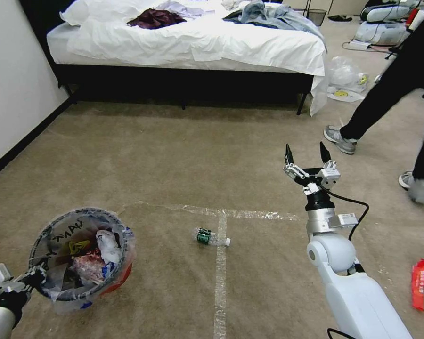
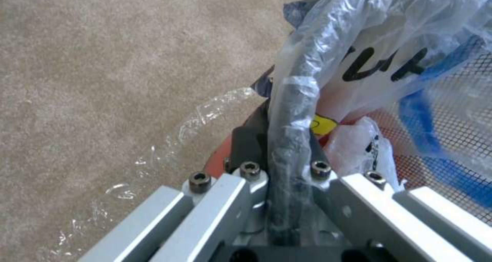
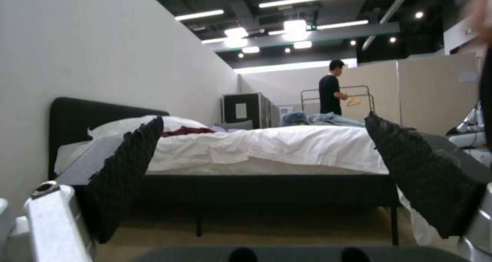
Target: Pick up the trash bin and place the garbage on the floor into it.
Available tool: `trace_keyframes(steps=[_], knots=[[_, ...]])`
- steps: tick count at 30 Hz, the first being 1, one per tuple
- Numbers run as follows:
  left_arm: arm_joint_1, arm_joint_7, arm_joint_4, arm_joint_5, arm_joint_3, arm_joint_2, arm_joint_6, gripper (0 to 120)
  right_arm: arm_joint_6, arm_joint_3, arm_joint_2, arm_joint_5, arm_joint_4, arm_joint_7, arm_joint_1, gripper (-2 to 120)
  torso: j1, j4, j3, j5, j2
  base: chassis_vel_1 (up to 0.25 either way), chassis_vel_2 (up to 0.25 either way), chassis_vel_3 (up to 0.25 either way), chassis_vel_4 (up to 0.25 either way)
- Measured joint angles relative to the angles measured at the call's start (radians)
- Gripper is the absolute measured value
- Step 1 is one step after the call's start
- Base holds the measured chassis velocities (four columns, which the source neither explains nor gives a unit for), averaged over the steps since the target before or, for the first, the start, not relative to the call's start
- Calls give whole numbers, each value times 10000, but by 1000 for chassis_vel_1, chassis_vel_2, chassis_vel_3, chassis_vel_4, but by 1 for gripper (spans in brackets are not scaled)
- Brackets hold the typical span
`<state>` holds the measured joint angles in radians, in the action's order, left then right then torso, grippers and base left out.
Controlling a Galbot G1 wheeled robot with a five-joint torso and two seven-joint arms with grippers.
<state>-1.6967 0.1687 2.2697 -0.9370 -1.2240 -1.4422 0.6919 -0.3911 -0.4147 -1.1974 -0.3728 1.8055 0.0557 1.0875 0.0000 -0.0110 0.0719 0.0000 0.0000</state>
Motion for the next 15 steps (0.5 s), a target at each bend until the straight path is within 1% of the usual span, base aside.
trace_keyframes(steps=[10, 12, 13, 14, 15], knots=[[52, -1, -65, -1, 5, -3, -1, 0, 26, -1, 47, 161, -135, 4, -64, 100, 0, -2, 0, 0, 0, 0, 0, 0, 0], [52, -1, -65, 7, 13, -14, -1, 0, 114, 73, 133, 208, -178, -6, -145, 100, 0, -2, 0, 0, 0, 0, 0, 0, 0], [45, -1, -64, 11, 14, -19, -2, 0, 212, 184, 265, 309, -225, -8, -248, 100, 0, -2, 0, 1, 0, 0, 0, 0, 0], [27, -1, -58, 11, 8, -22, -1, 0, 521, 424, 531, 475, -293, 64, -438, 100, 0, -1, 0, 0, 0, 0, 0, 0, 0], [27, -1, -58, 11, 8, -22, -1, 0, 521, 424, 531, 475, -293, 64, -438, 100, 0, -1, 0, 0, 0, 0, 0, 0, 0]])
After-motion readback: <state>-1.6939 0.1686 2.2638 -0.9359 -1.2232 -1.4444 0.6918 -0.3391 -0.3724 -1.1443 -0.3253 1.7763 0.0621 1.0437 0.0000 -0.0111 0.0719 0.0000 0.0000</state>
